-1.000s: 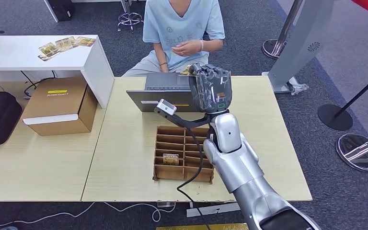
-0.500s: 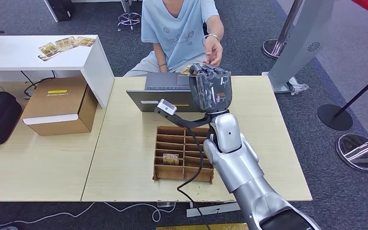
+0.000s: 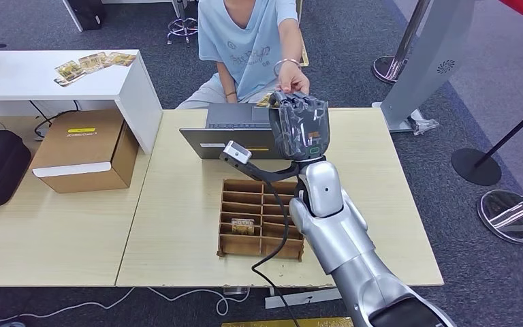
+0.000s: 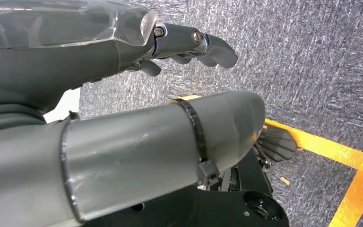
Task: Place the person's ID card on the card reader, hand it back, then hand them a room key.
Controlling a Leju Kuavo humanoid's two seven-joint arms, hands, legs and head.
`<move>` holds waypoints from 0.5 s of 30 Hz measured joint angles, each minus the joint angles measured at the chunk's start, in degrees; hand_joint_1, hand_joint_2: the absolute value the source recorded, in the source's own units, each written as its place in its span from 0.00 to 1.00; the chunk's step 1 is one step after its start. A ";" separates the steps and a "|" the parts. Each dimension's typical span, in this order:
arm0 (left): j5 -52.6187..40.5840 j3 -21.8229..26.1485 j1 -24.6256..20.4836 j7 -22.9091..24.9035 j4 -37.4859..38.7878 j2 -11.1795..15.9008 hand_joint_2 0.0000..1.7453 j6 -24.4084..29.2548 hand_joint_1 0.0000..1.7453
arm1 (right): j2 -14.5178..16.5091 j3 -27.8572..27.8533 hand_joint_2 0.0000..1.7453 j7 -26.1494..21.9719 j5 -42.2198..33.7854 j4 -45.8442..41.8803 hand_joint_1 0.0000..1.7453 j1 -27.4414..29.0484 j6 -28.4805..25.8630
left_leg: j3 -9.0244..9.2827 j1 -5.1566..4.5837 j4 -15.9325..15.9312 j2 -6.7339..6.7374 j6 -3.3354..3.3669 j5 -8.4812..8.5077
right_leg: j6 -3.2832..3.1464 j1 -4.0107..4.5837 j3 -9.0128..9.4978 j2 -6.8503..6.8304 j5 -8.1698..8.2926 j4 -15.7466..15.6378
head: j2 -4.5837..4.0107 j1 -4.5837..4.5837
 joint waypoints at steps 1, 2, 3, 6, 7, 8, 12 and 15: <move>0.00 0.00 0.00 0.00 0.00 0.00 0.00 0.00 0.00 | 0.00 0.00 1.00 0.00 0.00 0.00 1.00 0.00 0.00 | 0.00 0.00 0.00 0.00 0.00 0.00 | 0.00 0.00 0.00 0.00 0.00 0.00 | 0.00 0.00; 0.00 0.00 0.00 0.00 0.00 0.00 0.00 0.00 0.00 | 0.00 0.00 1.00 0.00 0.00 0.00 1.00 0.00 -0.01 | 0.00 0.00 0.00 0.00 0.00 0.00 | 0.00 0.00 0.00 0.00 0.00 0.00 | 0.00 0.00; 0.00 0.00 0.00 0.00 0.00 0.00 0.00 0.00 0.00 | 0.00 0.00 1.00 0.00 0.00 0.00 1.00 0.00 0.00 | 0.00 0.00 0.00 0.00 0.00 0.00 | 0.00 0.00 0.00 0.00 0.00 0.00 | 0.00 0.00; 0.00 0.00 0.00 0.00 0.00 0.00 0.00 0.00 0.00 | 0.00 -0.01 1.00 0.00 0.00 0.00 1.00 0.00 0.00 | 0.00 0.00 0.00 0.00 0.00 0.00 | 0.00 0.00 0.00 0.00 0.00 0.00 | 0.00 0.00; 0.00 0.00 0.00 0.00 0.00 0.00 0.00 0.00 0.00 | 0.00 -0.01 1.00 0.00 0.00 0.00 1.00 0.00 -0.01 | 0.00 0.00 0.00 0.00 0.00 0.00 | 0.00 0.00 0.00 0.00 0.00 0.00 | 0.00 0.00; 0.00 0.00 0.00 0.00 0.00 0.00 0.00 0.00 0.00 | 0.00 0.00 1.00 0.00 0.00 0.00 1.00 0.00 -0.01 | 0.00 0.00 0.00 0.00 0.00 0.00 | 0.00 0.00 0.00 0.00 0.00 0.00 | 0.00 0.00; 0.00 0.00 0.00 0.00 0.00 0.00 0.00 0.00 0.00 | 0.00 -0.01 1.00 0.00 0.00 0.00 1.00 0.00 0.00 | 0.00 0.00 0.00 0.00 0.00 0.00 | 0.00 0.00 0.00 0.00 0.00 0.00 | 0.00 0.00; 0.00 0.00 0.00 0.00 0.00 0.00 0.00 0.00 0.00 | 0.00 -0.01 1.00 0.00 0.00 0.00 1.00 0.00 0.01 | 0.00 0.00 0.00 0.00 0.00 0.00 | 0.00 0.00 0.00 0.00 0.00 0.00 | 0.00 0.00</move>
